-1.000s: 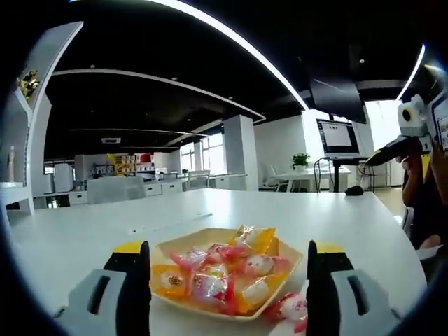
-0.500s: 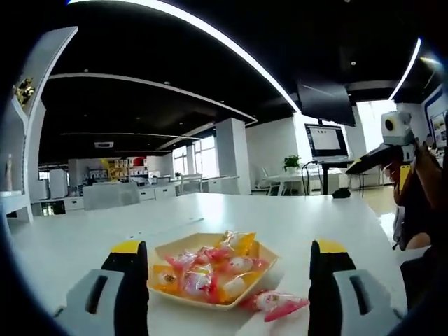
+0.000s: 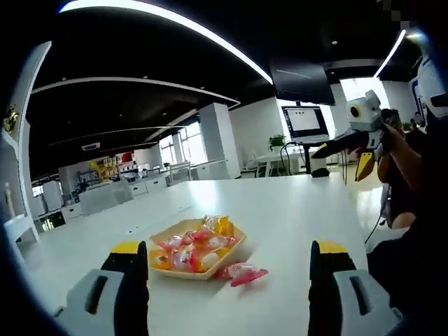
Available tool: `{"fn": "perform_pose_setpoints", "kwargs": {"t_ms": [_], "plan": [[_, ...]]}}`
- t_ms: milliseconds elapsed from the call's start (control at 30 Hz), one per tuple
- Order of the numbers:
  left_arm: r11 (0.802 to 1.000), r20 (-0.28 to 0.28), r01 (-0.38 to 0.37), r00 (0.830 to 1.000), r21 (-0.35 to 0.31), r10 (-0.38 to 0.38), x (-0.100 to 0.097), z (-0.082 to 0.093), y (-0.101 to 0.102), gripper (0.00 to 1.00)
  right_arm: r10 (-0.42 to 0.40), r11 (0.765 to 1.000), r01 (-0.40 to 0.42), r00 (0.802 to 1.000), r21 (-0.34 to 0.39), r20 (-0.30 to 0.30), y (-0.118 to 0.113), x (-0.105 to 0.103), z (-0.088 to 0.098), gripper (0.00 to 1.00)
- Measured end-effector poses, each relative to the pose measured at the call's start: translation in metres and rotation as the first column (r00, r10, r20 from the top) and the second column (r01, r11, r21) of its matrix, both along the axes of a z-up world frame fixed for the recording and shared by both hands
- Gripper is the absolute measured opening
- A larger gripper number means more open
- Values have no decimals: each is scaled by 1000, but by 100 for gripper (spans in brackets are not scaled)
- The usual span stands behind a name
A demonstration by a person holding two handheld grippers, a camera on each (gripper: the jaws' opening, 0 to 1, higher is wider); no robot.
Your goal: Pick up the marshmallows scattered on the table and place them into the bowl on the table
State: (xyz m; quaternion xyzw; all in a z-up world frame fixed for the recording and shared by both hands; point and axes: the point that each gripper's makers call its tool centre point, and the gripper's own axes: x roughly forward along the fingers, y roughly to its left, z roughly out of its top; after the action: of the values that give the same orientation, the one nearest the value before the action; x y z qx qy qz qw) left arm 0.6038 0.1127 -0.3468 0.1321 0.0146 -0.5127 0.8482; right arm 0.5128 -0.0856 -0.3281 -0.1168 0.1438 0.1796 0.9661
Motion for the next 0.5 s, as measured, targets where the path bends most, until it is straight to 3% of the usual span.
{"fn": "perform_pose_setpoints", "kwargs": {"t_ms": [133,367,500], "plan": [[997,-11,7,1000,81,-6,-16,-13,13,95,-2,1000,2,1000,2,2,-1,0,0,91],[992,-47,-40,998,119,46,-38,-29,45,95,5,1000,-5,1000,3,-3,1,1,-3,91],[991,-46,-75,996,109,81,-42,-23,62,95,8,1000,-8,1000,-4,-9,1,2,-6,91]]}}
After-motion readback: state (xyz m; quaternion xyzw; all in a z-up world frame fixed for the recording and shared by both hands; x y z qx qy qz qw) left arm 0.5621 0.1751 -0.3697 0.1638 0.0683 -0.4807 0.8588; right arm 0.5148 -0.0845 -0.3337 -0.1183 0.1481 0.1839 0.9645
